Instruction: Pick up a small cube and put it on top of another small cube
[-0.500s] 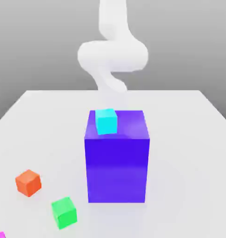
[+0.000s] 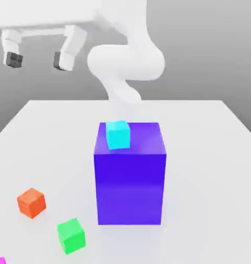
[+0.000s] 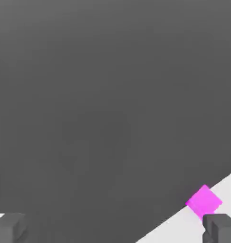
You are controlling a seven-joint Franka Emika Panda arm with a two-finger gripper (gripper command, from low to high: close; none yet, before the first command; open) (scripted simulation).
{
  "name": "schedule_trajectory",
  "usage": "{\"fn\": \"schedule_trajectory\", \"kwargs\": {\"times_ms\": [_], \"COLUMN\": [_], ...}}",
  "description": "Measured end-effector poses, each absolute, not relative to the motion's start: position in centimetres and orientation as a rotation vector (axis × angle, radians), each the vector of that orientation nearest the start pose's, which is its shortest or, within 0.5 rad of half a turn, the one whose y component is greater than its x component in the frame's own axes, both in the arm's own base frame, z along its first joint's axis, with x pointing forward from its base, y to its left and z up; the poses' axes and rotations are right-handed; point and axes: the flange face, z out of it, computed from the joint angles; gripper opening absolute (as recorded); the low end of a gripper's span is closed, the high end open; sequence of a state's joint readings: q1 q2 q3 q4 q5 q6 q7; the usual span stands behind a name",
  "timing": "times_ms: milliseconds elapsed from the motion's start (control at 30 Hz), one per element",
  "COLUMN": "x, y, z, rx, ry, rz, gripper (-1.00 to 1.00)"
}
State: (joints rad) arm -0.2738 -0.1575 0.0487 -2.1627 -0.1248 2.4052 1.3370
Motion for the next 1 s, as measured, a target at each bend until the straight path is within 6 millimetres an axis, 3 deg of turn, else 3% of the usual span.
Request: {"fn": "schedule_trajectory", "kwargs": {"times_ms": [167,333,600,733,767,1000], "x": [54.5,55.5,54.0,53.7,53.6,53.6], "y": [-17.3,-21.1,-26.9,-27.5,-27.5,-27.6], "z": [43.0,34.7,21.0,14.4,13.3,13.3], "rx": [-2.014,-1.834,-1.458,-1.406,-1.404,-1.402], "ry": [2.266,2.477,2.777,2.809,2.810,2.810], "rz": [-0.453,-0.298,-0.035,-0.002,-0.001,-0.002], "gripper": [0.00,0.00,0.00,0.00,-1.00,-1.00]}}
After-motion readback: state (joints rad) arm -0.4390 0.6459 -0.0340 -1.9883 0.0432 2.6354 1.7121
